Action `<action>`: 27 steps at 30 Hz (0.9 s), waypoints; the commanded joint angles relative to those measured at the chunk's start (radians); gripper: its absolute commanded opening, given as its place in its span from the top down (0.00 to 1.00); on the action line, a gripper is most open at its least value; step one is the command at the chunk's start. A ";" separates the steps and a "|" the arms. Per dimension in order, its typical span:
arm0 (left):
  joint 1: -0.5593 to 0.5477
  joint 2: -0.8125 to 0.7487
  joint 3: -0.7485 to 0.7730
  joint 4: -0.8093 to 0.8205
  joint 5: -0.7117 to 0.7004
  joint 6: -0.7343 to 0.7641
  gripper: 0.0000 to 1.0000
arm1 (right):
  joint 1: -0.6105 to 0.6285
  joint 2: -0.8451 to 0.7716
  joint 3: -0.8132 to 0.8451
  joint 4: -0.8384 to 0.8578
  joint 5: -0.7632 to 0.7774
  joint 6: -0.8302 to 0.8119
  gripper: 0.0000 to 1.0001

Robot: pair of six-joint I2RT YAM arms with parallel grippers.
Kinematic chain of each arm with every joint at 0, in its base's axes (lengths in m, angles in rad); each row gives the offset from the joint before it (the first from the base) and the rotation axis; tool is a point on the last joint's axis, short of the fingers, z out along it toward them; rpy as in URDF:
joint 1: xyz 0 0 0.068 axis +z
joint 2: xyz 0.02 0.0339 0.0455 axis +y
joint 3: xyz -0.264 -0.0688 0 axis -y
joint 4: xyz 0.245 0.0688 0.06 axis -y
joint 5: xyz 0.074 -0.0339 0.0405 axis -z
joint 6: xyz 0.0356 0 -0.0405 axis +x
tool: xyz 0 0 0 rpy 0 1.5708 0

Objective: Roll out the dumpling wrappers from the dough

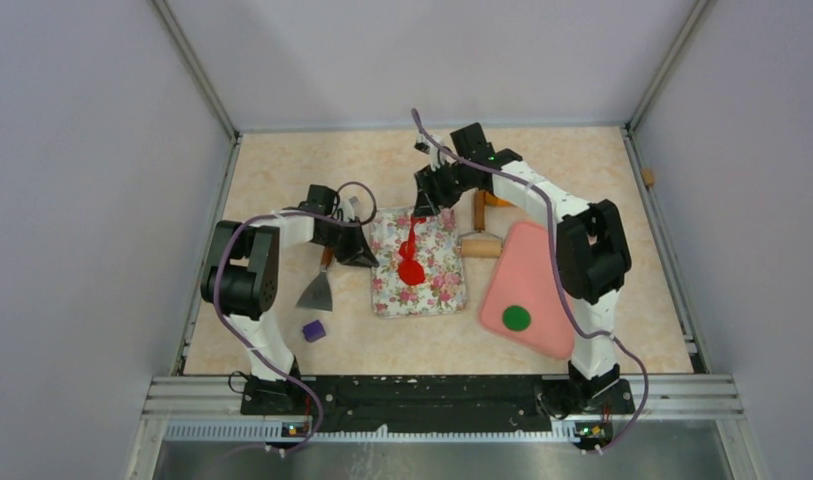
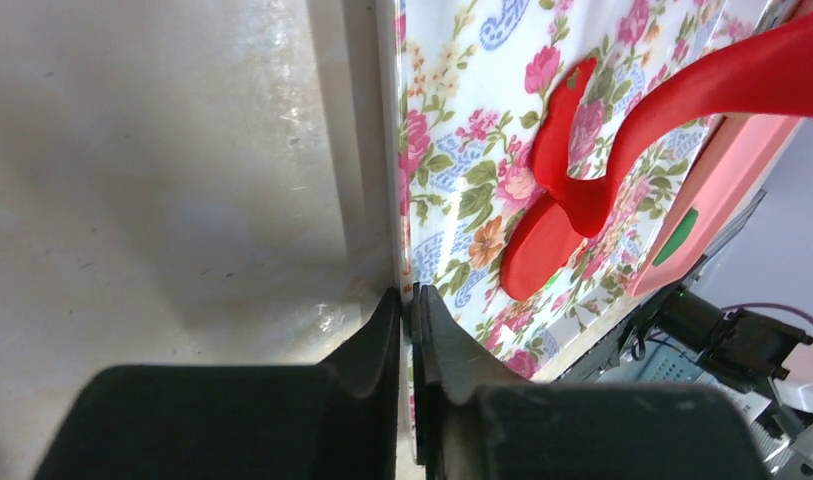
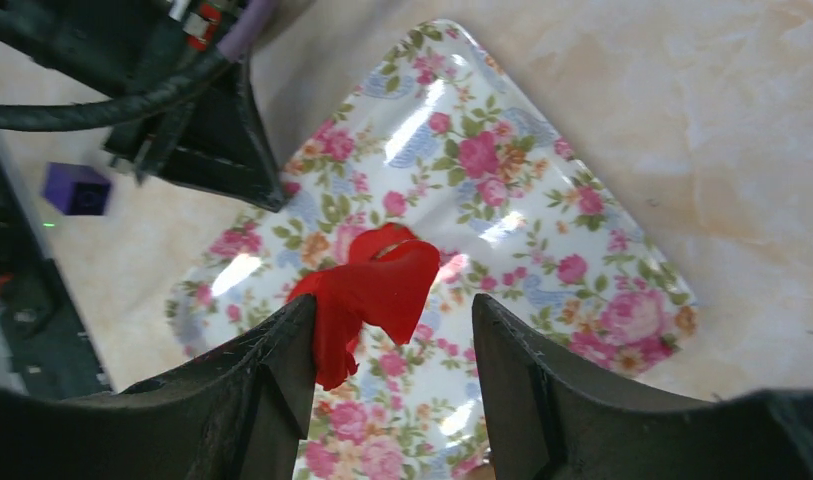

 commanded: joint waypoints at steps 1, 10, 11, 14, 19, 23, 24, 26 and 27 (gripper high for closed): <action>-0.008 -0.018 -0.021 0.081 0.026 -0.012 0.84 | -0.027 -0.005 0.017 0.059 -0.233 0.193 0.41; -0.007 -0.130 -0.031 0.119 0.040 0.009 0.58 | -0.046 -0.010 0.020 0.067 -0.268 0.213 0.39; -0.007 -0.149 -0.046 0.152 0.057 0.004 0.56 | -0.051 -0.009 0.023 0.074 -0.279 0.223 0.39; -0.007 -0.204 -0.114 0.278 0.108 -0.042 0.53 | -0.058 -0.009 0.046 0.075 -0.264 0.215 0.37; -0.007 -0.256 -0.137 0.416 0.118 -0.099 0.51 | -0.078 -0.002 0.086 0.081 -0.291 0.217 0.34; -0.007 -0.265 -0.073 0.304 0.076 -0.051 0.51 | -0.077 -0.037 0.094 0.022 -0.243 0.084 0.40; -0.007 -0.276 -0.065 0.268 0.058 -0.028 0.51 | -0.071 -0.055 0.083 0.003 -0.218 0.051 0.43; -0.006 -0.302 -0.052 0.195 0.019 0.018 0.51 | -0.064 -0.102 0.036 -0.015 -0.157 0.011 0.47; -0.005 -0.318 -0.048 0.152 -0.009 0.043 0.52 | -0.064 -0.130 0.004 -0.015 -0.133 0.003 0.49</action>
